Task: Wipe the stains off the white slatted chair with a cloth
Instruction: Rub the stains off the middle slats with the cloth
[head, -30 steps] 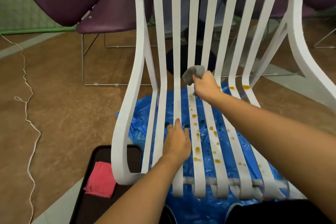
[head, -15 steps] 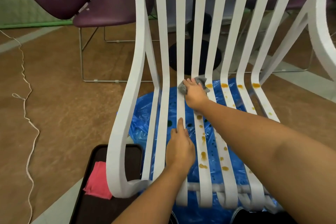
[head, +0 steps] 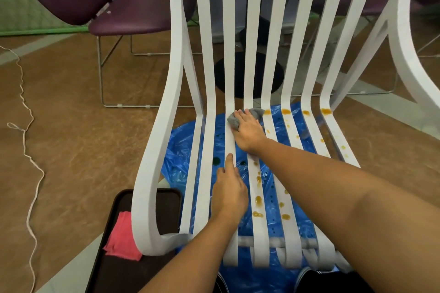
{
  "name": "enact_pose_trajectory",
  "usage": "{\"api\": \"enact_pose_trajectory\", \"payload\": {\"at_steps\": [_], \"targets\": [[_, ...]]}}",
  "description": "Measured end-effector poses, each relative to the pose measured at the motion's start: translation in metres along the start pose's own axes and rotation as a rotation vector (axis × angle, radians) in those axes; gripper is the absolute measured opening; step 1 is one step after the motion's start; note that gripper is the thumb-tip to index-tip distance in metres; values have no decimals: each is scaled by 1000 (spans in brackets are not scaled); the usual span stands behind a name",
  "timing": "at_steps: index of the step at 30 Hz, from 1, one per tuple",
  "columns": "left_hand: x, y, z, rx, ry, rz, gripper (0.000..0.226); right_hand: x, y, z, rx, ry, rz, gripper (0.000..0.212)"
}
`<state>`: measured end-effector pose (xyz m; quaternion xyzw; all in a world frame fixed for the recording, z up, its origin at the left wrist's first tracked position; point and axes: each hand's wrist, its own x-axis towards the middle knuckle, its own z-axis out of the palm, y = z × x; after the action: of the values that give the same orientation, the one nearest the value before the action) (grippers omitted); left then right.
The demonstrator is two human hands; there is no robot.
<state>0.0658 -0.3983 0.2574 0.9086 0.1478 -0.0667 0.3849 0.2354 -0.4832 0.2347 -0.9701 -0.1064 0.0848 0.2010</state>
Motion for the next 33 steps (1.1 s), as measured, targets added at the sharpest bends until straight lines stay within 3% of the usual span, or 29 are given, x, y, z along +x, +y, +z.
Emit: {"api": "enact_pose_trajectory", "payload": {"at_steps": [5, 10, 14, 19, 33], "targets": [[1, 0, 1, -2, -1, -1, 48, 25, 5, -1, -23, -34, 13, 64], [3, -2, 2, 10, -3, -9, 48, 24, -4, 1, 15, 12, 64, 87], [5, -3, 3, 3, -2, -9, 47, 20, -10, -2, -6, 44, 112, 82], [4, -3, 3, 4, -2, -5, 48, 17, -12, -2, -12, -36, 207, 81], [2, -2, 3, 3, -6, 7, 48, 5, -9, -8, -19, -26, 136, 74]]}}
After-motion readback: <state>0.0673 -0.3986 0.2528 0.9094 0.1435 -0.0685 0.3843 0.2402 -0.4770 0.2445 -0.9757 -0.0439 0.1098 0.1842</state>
